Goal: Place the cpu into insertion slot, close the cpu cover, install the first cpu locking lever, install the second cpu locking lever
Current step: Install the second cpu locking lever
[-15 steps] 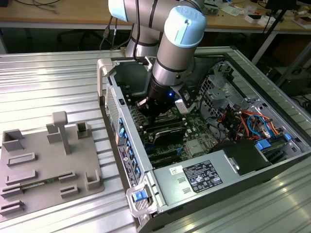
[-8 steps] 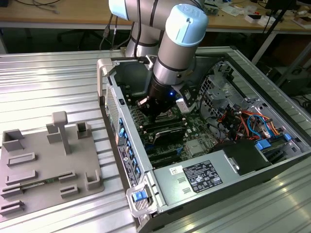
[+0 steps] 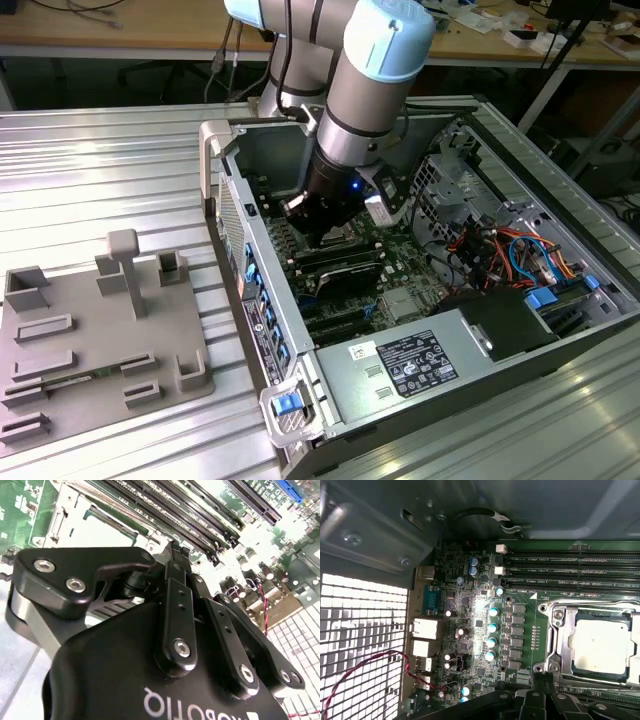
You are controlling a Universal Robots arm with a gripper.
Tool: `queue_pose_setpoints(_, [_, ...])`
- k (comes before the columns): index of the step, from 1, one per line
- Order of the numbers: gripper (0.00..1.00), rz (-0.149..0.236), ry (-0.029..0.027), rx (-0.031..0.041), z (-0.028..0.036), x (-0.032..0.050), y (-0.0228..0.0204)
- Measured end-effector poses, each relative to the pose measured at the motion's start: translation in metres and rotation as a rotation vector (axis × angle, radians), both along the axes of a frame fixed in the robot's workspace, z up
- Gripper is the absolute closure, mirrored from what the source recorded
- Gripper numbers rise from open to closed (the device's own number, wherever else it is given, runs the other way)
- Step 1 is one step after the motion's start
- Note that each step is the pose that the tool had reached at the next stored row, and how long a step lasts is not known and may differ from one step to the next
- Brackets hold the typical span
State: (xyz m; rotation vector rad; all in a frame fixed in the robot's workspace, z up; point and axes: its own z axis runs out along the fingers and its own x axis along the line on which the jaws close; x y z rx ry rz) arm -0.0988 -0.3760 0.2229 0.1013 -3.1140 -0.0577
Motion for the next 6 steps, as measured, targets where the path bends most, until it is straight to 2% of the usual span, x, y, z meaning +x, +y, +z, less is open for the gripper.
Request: queue_pose_setpoints(6, [0.89,0.000,-0.0001,0.0001,0.0003,0.0000,0.0000])
